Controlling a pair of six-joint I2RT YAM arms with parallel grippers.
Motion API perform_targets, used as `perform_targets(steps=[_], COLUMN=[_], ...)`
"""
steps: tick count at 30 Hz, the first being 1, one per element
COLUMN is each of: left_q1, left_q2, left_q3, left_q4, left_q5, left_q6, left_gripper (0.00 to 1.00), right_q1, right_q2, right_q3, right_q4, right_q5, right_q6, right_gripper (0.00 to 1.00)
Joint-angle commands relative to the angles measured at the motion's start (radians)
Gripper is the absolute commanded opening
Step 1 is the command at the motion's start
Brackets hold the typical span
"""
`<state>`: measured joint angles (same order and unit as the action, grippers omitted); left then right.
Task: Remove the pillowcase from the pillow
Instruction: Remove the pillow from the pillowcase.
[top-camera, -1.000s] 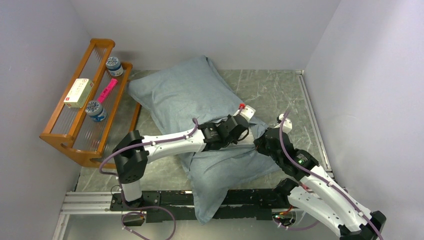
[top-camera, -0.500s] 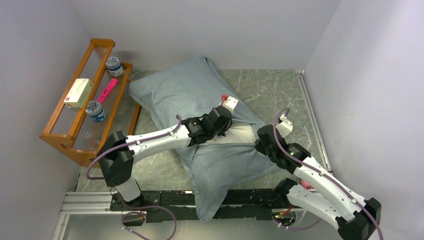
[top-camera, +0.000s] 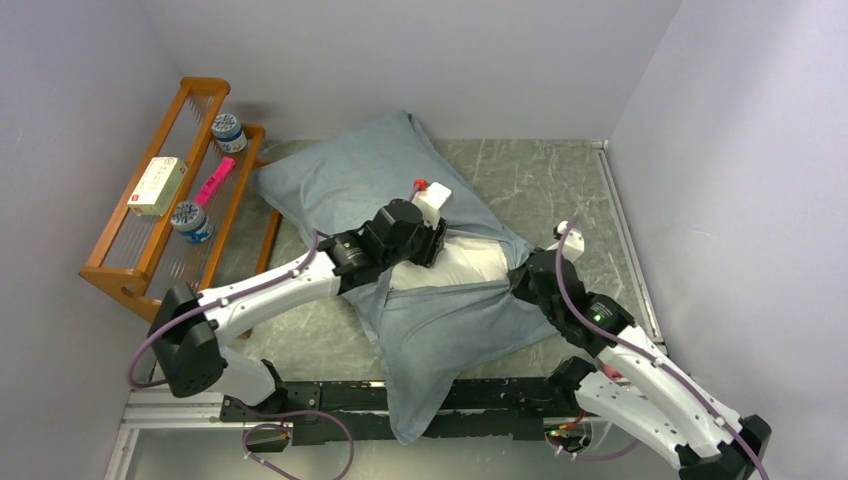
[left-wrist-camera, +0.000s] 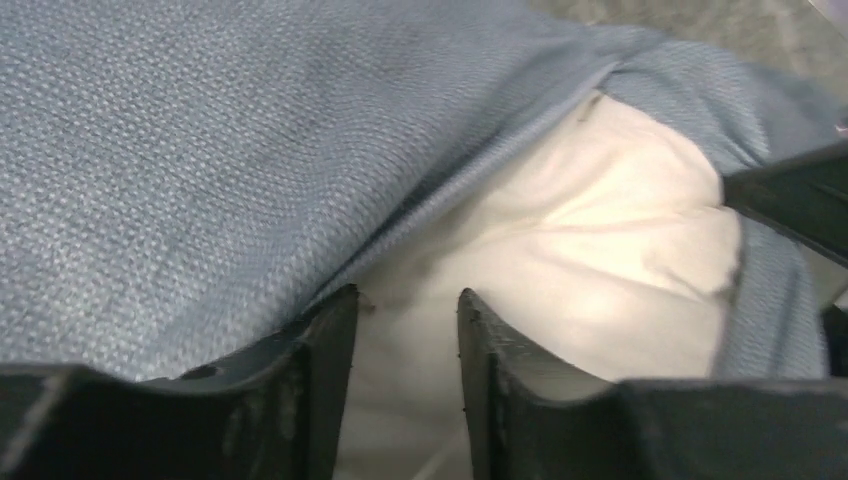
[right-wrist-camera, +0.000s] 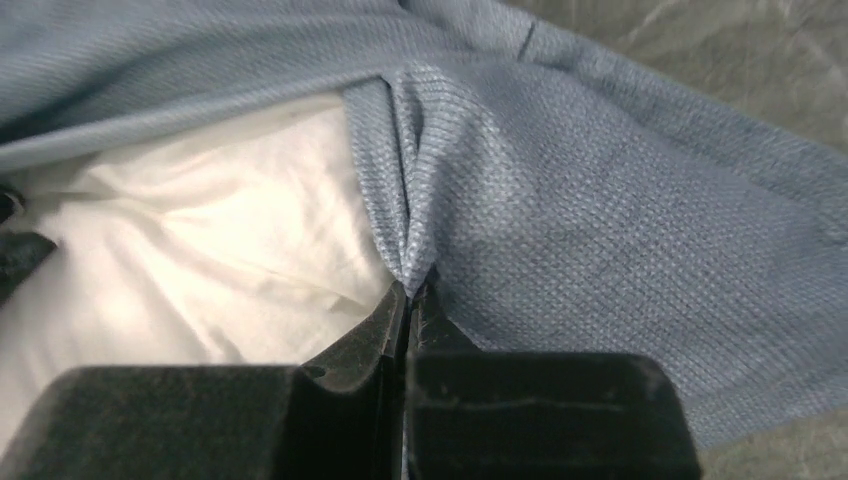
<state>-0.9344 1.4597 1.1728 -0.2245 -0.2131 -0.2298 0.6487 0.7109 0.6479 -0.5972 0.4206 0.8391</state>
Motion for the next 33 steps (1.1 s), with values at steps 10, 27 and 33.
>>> perform_targets(steps=[10, 27, 33], left_q1=[-0.006, -0.036, -0.054], left_q2=[-0.047, 0.255, 0.330], left_q3=[0.035, 0.366, 0.424], left_q4=[0.254, -0.018, -0.100], left_q5=[0.465, 0.663, 0.642], left_q6=[0.166, 0.479, 0.618], left_gripper=[0.79, 0.80, 0.82], right_q1=[-0.007, -0.007, -0.007], right_q2=[-0.212, -0.222, -0.214], right_q3=[0.077, 0.040, 0.049], right_q4=[-0.024, -0.018, -0.017], right_q5=[0.143, 0.101, 0.099], right_q6=[-0.096, -0.087, -0.100], right_gripper=[0.00, 0.00, 0.00])
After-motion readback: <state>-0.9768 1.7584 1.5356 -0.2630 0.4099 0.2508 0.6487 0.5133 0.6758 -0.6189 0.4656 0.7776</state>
